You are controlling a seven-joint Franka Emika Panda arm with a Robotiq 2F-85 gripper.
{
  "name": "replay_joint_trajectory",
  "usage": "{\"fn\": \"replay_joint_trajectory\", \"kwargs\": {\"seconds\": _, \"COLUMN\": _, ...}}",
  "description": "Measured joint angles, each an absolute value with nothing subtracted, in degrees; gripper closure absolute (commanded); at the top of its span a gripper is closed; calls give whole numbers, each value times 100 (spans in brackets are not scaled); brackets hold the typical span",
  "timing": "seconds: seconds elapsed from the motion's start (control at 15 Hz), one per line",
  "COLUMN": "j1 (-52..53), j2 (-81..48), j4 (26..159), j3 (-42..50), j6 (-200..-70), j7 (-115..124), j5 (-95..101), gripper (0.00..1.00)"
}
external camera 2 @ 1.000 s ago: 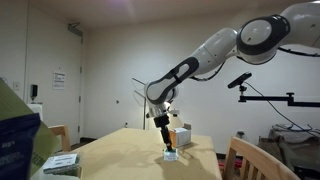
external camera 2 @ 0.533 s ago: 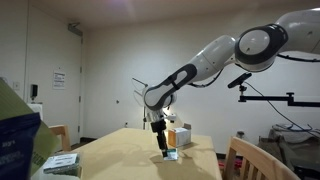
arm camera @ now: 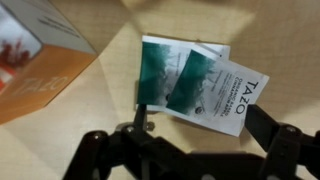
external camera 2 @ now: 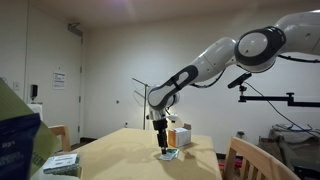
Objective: Pick the object on the table and put it in the box
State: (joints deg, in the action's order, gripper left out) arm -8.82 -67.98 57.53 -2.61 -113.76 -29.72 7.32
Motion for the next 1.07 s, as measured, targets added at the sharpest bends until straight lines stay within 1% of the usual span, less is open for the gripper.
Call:
{"fn": "replay_joint_trajectory", "kwargs": {"seconds": 0.53, "j1": -937, "j2": -6516, "j4": 6112, "j3": -390, "j6": -11511, "j7": -2901, "j5": 732, "gripper": 0}}
{"fn": "replay_joint_trajectory", "kwargs": {"seconds": 1.07, "j1": -882, "j2": -6504, "j4": 6276, "j3": -559, "j6": -11486, "j7": -2907, "j5": 684, "gripper": 0}}
